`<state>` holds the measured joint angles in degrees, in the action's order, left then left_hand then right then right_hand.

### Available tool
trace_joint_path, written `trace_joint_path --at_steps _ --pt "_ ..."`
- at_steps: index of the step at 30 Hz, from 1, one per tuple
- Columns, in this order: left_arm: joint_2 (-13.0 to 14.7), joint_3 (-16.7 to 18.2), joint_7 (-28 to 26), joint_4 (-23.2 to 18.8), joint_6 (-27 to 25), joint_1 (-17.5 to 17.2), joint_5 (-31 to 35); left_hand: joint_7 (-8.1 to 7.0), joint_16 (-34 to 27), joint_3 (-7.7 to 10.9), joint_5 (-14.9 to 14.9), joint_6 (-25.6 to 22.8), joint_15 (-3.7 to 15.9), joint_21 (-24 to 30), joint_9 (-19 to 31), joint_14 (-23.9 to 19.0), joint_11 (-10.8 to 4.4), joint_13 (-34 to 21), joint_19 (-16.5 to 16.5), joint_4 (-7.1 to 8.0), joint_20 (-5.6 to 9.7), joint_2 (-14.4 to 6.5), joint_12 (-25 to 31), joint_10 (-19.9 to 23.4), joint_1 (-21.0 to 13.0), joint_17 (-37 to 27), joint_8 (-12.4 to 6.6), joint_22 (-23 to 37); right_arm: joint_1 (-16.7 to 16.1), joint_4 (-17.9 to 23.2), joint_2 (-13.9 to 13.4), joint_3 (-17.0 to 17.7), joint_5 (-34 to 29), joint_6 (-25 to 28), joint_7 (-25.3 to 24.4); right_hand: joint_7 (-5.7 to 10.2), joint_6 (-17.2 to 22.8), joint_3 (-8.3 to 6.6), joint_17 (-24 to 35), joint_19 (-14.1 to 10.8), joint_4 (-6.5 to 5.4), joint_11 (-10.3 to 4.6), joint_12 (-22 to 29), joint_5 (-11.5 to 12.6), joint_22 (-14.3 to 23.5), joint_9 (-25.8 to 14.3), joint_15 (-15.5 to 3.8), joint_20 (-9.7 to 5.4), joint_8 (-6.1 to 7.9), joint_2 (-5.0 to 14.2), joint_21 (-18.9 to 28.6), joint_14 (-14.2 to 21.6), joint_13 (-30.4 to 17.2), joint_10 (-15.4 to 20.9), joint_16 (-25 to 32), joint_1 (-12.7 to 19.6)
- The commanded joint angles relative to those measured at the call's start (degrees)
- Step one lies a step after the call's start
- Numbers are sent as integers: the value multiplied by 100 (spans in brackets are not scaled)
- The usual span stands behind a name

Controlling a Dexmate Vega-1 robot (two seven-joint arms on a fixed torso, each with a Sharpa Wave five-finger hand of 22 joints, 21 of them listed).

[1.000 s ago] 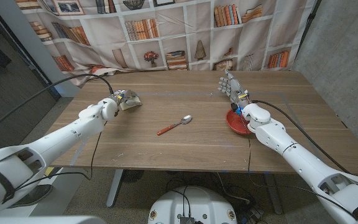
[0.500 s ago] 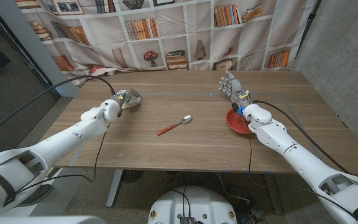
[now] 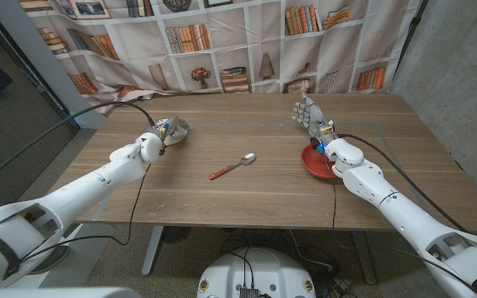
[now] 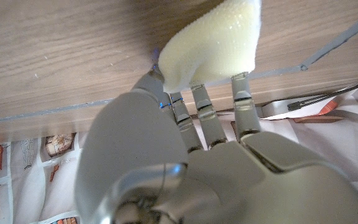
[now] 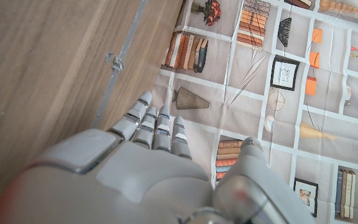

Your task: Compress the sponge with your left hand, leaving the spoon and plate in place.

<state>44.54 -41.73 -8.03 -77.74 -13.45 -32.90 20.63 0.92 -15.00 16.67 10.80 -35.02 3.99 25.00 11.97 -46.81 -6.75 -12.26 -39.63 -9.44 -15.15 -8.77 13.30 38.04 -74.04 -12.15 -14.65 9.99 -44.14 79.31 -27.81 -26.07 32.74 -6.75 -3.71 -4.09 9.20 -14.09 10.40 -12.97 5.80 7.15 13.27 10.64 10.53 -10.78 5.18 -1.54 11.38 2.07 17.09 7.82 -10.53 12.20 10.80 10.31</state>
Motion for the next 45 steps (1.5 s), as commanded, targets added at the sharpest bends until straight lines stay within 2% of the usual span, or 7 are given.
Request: trace_joint_path --at_steps 1,19,30,32,33,34,45 --pt "82 152 -162 -277 -140 -60 -38 16 6 74 -12 -64 447 4 16 -120 23 -9 -1712 10 1729 -14 6 44 -47 -19 -15 26 -42 64 -27 24 6 -38 -3 -50 11 -24 13 -50 24 -1 -31 -25 11 -30 11 -10 1 14 -19 57 -29 26 -1 87" --pt "228 407 -331 -611 -194 -251 -186 1 39 119 -26 -74 434 -12 24 -139 -22 -15 -1684 87 1706 0 -19 62 -18 -39 8 22 15 26 -5 11 -16 -86 38 -48 8 -32 14 -67 37 -5 -38 -30 12 -30 21 -8 0 29 -36 58 -30 25 -4 111" --pt "353 618 -416 -977 -176 -412 -300 -8 58 136 -33 -77 430 -41 28 -155 -12 -17 -1621 134 1675 9 -33 71 24 -46 23 21 21 -60 43 31 10 -214 87 -49 7 -33 16 -78 41 -7 -41 -34 13 -30 23 -6 0 32 -46 60 -30 27 -5 118" --pt "362 679 -477 -1041 -127 -462 -345 0 59 141 -33 -84 433 -40 28 -168 1 -18 -1625 138 1670 13 -35 78 27 -47 23 22 15 -82 58 41 22 -258 100 -49 7 -33 16 -79 41 -4 -41 -35 13 -30 24 -5 0 33 -48 59 -30 28 -6 118" --pt "360 712 -505 -1064 -93 -486 -378 -2 63 155 -34 -95 440 -37 29 -187 172 -19 -1637 145 1667 19 -39 86 31 -49 27 22 12 -90 62 46 25 -278 105 -49 6 -33 16 -79 42 -8 -41 -35 13 -30 23 -5 -1 34 -49 60 -30 28 -6 119" --pt "353 748 -539 -1073 -45 -509 -421 -5 62 165 -34 -108 444 -32 30 -208 222 -20 -1655 145 1668 26 -44 87 29 -48 27 21 8 -94 64 51 31 -293 110 -52 7 -33 16 -80 42 -7 -41 -35 13 -30 21 -4 0 34 -49 59 -30 29 -6 119" --pt "172 1085 -906 -971 597 -687 -908 44 22 350 -15 -485 451 23 46 -512 286 -56 -1827 81 1752 29 52 466 -131 -44 -73 18 -31 -125 75 107 83 -444 166 -45 9 -32 18 -102 43 3 -45 -38 14 -30 23 19 0 37 -54 73 -30 27 -2 121"
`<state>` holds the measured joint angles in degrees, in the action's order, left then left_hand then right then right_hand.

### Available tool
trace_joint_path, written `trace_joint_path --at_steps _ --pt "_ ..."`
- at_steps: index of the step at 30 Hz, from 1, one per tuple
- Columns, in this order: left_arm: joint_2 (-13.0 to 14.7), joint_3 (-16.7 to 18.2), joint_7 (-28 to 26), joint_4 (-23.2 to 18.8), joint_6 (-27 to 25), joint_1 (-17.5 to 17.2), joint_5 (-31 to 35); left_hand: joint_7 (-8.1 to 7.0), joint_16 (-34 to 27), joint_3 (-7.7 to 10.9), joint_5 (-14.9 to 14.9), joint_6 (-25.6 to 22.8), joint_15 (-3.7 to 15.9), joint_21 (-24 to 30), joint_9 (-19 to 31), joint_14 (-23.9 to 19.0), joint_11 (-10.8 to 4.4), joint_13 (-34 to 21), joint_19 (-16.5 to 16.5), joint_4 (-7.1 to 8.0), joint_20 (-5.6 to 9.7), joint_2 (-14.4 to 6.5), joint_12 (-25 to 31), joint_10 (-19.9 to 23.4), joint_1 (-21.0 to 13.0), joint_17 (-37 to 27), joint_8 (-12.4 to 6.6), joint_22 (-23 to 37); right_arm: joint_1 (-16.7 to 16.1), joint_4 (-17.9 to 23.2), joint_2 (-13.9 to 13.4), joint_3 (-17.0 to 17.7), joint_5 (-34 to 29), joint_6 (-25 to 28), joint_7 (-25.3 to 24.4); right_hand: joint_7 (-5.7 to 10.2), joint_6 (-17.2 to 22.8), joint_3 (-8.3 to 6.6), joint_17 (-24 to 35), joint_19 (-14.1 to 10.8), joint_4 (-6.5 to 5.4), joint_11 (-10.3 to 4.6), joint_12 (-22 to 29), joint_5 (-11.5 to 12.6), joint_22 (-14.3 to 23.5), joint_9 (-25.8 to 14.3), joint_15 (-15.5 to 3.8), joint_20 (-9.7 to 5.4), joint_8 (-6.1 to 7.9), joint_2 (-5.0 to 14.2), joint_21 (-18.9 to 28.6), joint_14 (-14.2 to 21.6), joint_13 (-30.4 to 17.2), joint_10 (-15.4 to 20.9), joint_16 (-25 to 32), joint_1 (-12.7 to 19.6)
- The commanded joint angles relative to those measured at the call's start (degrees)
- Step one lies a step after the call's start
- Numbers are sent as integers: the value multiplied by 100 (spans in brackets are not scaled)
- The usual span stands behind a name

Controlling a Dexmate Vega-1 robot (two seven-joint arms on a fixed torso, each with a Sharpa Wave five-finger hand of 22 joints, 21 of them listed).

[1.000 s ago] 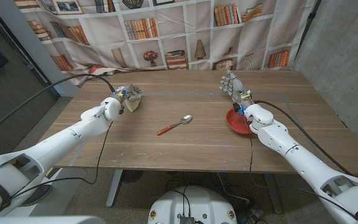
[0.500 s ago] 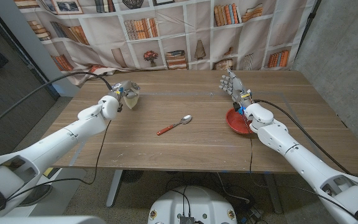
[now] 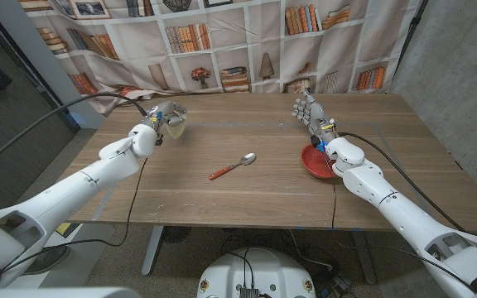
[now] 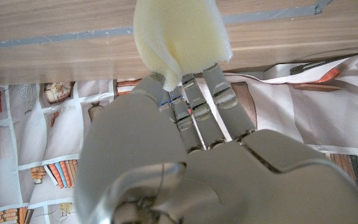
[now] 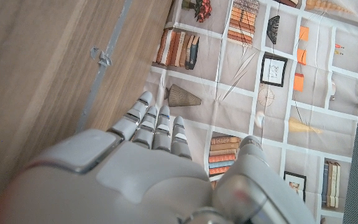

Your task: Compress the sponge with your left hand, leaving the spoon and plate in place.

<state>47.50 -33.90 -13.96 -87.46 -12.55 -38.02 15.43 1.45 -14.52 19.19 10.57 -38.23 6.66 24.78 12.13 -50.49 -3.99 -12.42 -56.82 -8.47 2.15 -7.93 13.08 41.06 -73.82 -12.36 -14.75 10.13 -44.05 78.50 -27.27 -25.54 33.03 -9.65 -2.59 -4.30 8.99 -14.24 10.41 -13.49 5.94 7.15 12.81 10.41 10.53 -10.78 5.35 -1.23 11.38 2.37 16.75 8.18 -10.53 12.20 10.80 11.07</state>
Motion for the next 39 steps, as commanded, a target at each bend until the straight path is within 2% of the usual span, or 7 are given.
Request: trace_joint_path --at_steps 1,6,13,22,25,32,39 --pt "-139 320 -332 20 568 -179 -420 -4 -36 111 8 -175 193 49 32 -184 24 -47 -120 -19 29 -56 85 198 -165 -23 -64 3 -44 -44 21 58 55 -166 55 -26 28 -17 17 -53 30 -1 0 -16 14 -30 4 -11 -1 7 -20 38 -30 27 -1 45" --pt "-218 362 -442 130 830 -173 -493 12 -40 290 13 -628 197 65 102 -389 55 -160 -194 -32 93 -46 234 641 -286 -16 -229 -4 -81 -13 9 86 72 -212 54 -21 29 -15 18 -68 31 -2 -3 -17 15 -30 -2 -6 0 7 -21 44 -30 24 0 45" --pt "-313 386 -566 228 998 -169 -521 83 -202 487 2 -1211 316 165 255 -917 -32 -370 -406 -7 244 -40 444 1199 -363 -105 -504 13 -106 -20 19 103 104 -243 66 -22 28 -12 19 -79 32 -6 -4 -19 15 -30 1 1 0 4 -25 49 -30 27 0 45" --pt "-390 406 -634 284 1044 -166 -558 116 -258 569 -3 -1496 308 232 352 -1069 -20 -539 -522 -20 307 2 503 1333 -415 -194 -682 12 -89 -83 45 101 134 -277 120 -28 31 -7 20 -111 35 -12 -7 -20 15 -30 4 3 0 -1 -25 56 -31 26 1 45" --pt "-430 419 -684 296 1051 -171 -576 118 -286 602 -4 -1588 306 260 394 -1118 -105 -627 -562 -31 349 8 544 1395 -453 -251 -750 14 -72 -115 58 98 146 -287 145 -26 31 -6 20 -119 36 -10 -7 -21 15 -31 4 6 1 -2 -26 57 -31 26 0 45" --pt "-368 408 -697 101 793 -217 -462 76 -372 635 -12 -1875 253 315 490 -1239 -37 -842 -592 -59 386 53 623 1426 -544 -417 -949 30 -53 -139 67 93 144 -298 160 -25 30 -3 21 -126 35 -1 -8 -21 15 -31 8 9 0 -3 -31 62 -31 29 1 44" --pt "-310 406 -705 -47 564 -253 -371 191 -560 629 -25 -2007 296 403 639 -1334 25 -1184 -599 -84 459 87 786 1535 -706 -724 -1123 71 0 -212 92 82 162 -303 219 -23 28 -1 21 -133 36 -7 -9 -22 16 -31 6 8 -1 -4 -35 64 -31 29 1 44"
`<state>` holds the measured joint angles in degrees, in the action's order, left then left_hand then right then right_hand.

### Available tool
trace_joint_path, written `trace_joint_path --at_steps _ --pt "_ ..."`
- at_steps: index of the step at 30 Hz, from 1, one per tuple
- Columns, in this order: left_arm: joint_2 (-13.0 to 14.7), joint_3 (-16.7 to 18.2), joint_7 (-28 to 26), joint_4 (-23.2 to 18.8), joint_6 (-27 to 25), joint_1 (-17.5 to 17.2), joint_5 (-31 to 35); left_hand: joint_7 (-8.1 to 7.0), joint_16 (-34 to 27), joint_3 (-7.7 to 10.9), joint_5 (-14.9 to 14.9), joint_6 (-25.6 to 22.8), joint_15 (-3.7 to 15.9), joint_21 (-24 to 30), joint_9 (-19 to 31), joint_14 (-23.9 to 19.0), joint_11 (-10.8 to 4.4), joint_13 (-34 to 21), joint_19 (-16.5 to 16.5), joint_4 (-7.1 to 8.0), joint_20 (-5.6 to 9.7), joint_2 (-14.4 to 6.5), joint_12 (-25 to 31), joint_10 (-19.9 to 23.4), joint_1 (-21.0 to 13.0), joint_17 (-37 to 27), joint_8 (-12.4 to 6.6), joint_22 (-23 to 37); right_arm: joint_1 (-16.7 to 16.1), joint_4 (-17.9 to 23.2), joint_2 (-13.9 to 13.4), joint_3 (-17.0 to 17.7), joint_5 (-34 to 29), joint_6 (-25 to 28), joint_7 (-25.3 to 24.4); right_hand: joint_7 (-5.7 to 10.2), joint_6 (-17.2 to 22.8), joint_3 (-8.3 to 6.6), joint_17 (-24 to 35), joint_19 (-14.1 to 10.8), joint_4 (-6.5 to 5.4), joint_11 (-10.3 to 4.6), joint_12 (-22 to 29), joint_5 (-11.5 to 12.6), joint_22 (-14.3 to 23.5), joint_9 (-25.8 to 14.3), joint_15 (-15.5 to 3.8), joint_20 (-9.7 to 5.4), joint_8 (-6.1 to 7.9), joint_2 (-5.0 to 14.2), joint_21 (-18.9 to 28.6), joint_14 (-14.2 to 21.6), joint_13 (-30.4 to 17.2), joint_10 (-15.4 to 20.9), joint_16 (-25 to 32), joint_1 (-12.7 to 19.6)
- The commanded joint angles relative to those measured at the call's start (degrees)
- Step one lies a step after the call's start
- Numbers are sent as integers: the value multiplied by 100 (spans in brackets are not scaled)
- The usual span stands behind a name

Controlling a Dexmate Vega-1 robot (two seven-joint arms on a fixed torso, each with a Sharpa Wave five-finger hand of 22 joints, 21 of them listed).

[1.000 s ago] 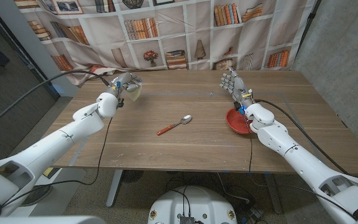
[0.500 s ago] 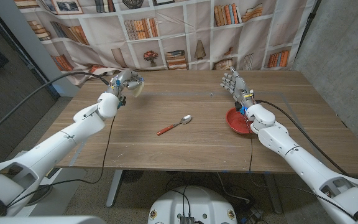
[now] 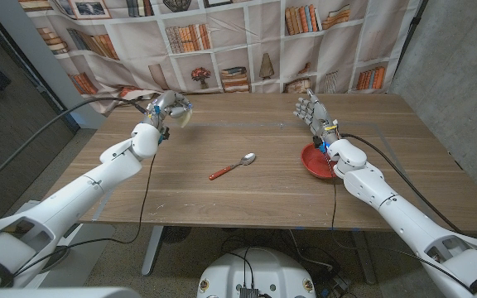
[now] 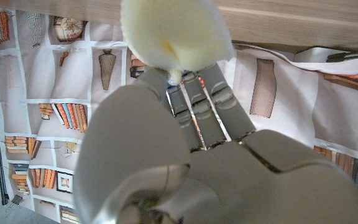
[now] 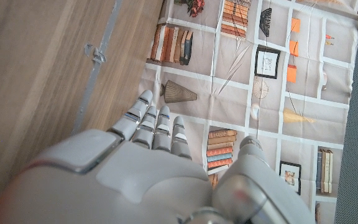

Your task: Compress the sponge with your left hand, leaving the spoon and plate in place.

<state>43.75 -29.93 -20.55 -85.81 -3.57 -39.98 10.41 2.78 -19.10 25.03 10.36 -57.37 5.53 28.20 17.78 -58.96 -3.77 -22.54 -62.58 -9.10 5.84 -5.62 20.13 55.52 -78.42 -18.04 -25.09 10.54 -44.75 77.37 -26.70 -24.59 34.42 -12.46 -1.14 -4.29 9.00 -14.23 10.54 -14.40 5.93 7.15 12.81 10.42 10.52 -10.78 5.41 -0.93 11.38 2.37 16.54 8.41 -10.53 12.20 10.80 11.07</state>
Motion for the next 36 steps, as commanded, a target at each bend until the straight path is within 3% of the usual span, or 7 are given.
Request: trace_joint_path --at_steps 1,5,17,23,27,33,36 --pt "71 6 -47 -225 -352 -58 144 60 -133 39 -7 -86 414 82 96 -494 -4 -221 -37 -20 107 -143 88 68 -263 -203 -102 39 80 -112 40 -16 24 -25 84 -27 28 -1 7 -44 37 -7 -9 -22 16 -31 2 -19 -1 -4 -13 44 -31 29 2 45" --pt "86 8 -60 -260 -390 -72 168 85 -317 -17 -25 -91 432 204 192 -560 36 -457 -93 4 271 -150 153 30 -322 -458 -174 101 108 -154 53 -28 30 -27 123 -21 25 0 8 -46 37 -10 -11 -22 16 -31 1 -18 -2 -5 -16 41 -31 27 -1 44" --pt "95 7 -52 -271 -397 -83 164 77 -489 -83 -38 -149 429 350 299 -553 62 -734 -38 9 304 -138 255 61 -405 -753 -275 193 105 -133 36 -30 29 -6 129 -32 37 2 9 -56 37 -6 -12 -22 17 -31 2 -17 3 -3 -24 43 -31 29 -2 44" --pt "140 40 28 -293 -348 -96 96 106 -506 -114 -26 -16 395 396 332 -405 40 -890 122 40 288 -131 265 -3 -413 -899 -246 224 71 -117 30 -21 44 -14 127 -32 38 3 9 -60 38 -9 -13 -22 17 -31 3 -17 3 -1 -30 41 -31 30 -4 45" --pt "218 11 187 -383 -503 -76 131 102 -444 -126 2 48 351 412 281 -173 59 -1003 345 62 194 -122 233 -100 -400 -983 -192 229 54 -113 30 -13 51 -26 121 -32 37 3 9 -64 38 2 -13 -22 17 -31 3 -17 3 0 -33 44 -31 32 -3 46" --pt "302 -63 364 -440 -670 -20 229 -49 -245 -75 32 242 306 432 186 199 30 -1135 748 70 80 -168 130 -318 -419 -1000 -52 223 71 -158 52 -20 62 -34 141 -31 39 4 9 -65 38 -4 -14 -22 17 -31 9 -17 3 1 -38 43 -31 31 -4 46" --pt "319 -72 391 -435 -678 -10 244 -50 -121 -85 37 335 293 461 148 359 55 -1108 887 105 47 -150 36 -437 -358 -971 10 219 88 -187 68 -31 60 -34 152 -26 39 5 9 -64 38 -16 -15 -22 17 -31 10 -16 3 1 -41 44 -31 32 -4 46"
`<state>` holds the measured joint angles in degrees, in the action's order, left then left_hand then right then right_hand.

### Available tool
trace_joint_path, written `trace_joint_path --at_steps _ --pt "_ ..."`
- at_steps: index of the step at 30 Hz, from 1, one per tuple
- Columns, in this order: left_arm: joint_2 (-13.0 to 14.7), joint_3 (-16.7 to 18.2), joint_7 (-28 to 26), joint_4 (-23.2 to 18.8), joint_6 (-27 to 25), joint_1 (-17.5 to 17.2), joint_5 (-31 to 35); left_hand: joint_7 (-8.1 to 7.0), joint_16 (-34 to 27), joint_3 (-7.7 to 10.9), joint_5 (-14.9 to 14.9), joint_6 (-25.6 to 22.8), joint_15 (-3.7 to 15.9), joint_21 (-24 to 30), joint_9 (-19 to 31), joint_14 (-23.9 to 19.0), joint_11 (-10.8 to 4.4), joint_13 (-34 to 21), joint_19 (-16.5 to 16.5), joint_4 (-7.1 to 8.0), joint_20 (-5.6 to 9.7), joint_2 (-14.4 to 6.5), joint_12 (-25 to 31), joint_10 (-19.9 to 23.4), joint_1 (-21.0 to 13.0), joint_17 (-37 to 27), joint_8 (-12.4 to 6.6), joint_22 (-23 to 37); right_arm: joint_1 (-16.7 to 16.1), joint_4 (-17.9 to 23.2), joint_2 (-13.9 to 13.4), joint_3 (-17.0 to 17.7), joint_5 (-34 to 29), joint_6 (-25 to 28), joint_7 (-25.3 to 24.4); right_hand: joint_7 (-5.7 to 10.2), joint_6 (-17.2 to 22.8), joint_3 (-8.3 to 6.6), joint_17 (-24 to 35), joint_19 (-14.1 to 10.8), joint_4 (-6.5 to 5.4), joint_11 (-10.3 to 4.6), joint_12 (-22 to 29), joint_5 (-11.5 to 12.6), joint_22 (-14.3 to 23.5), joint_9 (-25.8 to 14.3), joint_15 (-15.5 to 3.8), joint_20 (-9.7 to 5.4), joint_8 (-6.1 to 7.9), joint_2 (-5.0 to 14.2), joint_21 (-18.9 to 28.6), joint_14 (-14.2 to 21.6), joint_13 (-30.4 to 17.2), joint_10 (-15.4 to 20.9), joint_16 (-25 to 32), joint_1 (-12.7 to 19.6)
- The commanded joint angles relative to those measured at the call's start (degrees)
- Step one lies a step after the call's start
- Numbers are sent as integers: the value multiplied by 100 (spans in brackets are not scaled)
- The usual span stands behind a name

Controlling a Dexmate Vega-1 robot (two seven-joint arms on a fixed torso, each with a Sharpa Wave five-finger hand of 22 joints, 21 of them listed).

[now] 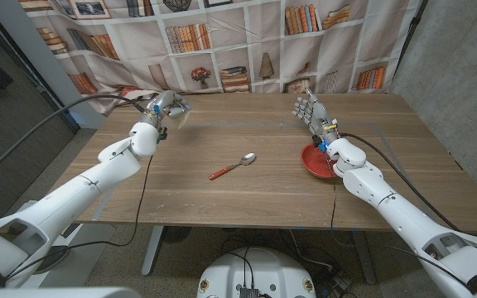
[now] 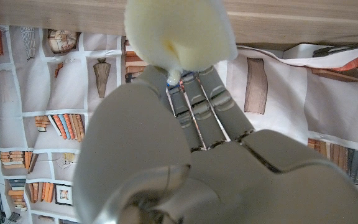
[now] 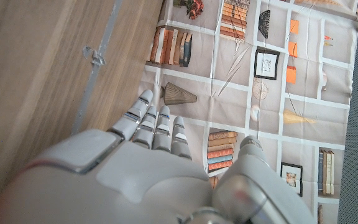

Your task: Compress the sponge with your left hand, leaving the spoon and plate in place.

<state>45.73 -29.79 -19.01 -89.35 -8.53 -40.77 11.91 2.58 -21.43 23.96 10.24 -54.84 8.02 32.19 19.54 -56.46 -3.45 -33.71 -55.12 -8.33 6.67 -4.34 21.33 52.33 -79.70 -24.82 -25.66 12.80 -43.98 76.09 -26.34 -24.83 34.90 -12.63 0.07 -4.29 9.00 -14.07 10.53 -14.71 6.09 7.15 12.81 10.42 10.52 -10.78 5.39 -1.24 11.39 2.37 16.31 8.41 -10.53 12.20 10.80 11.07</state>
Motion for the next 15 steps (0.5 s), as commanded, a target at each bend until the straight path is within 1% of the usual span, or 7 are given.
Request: trace_joint_path --at_steps 1,3,4,7,9,10,15 --pt "128 -89 254 -79 -188 74 96 -36 141 12 48 94 36 78 -39 136 19 27 158 47 -41 -272 -117 -155 -197 -283 79 -9 16 -68 36 -10 13 -17 33 -26 38 -11 11 -34 23 -17 -14 -22 18 -31 11 17 2 1 -19 43 -32 33 -5 46" --pt "139 -97 286 -83 -218 84 105 -64 222 0 50 182 28 100 -62 206 42 68 235 77 -80 -265 -191 -237 -138 -245 130 -15 22 -78 43 -13 11 -17 33 -25 36 -11 11 -37 23 -16 -14 -22 18 -31 10 15 2 2 -19 42 -32 34 -5 46" --pt "148 -106 309 -91 -246 91 117 -100 272 -8 50 208 8 106 -73 257 34 87 283 91 -90 -257 -211 -236 -106 -220 147 -19 25 -83 47 -15 11 -17 32 -25 37 -11 11 -35 23 -16 -14 -22 18 -31 12 15 2 2 -21 42 -32 34 -5 46" --pt "189 -135 402 -130 -349 107 152 -122 374 -11 55 304 -31 122 -99 343 23 134 395 107 -128 -259 -296 -322 -61 -163 202 -32 30 -95 58 -18 9 -21 28 -26 38 -11 11 -37 23 -14 -15 -22 18 -31 7 17 2 2 -22 44 -32 33 -5 47" --pt "213 -142 440 -157 -408 103 164 -137 463 -10 59 346 -40 127 -119 436 4 168 491 112 -153 -257 -356 -373 -33 -112 231 -47 32 -101 62 -22 7 -21 29 -26 38 -10 11 -38 23 -13 -16 -22 18 -31 7 17 2 2 -24 43 -32 33 -5 47" --pt "223 -140 450 -166 -428 97 164 -147 498 -7 61 388 -48 128 -131 470 21 179 551 114 -183 -263 -390 -411 -20 -94 255 -55 35 -109 68 -24 9 -22 32 -24 39 -10 11 -38 23 -10 -16 -22 18 -31 2 18 3 2 -24 45 -32 32 -5 47" --pt "308 -172 546 -228 -560 95 230 -188 626 10 68 499 -70 122 -169 650 7 219 737 105 -226 -268 -490 -504 3 -40 323 -82 53 -151 90 -49 11 -8 60 -23 43 -9 11 -38 23 -10 -17 -22 18 -31 4 17 4 3 -29 47 -32 31 -4 47"
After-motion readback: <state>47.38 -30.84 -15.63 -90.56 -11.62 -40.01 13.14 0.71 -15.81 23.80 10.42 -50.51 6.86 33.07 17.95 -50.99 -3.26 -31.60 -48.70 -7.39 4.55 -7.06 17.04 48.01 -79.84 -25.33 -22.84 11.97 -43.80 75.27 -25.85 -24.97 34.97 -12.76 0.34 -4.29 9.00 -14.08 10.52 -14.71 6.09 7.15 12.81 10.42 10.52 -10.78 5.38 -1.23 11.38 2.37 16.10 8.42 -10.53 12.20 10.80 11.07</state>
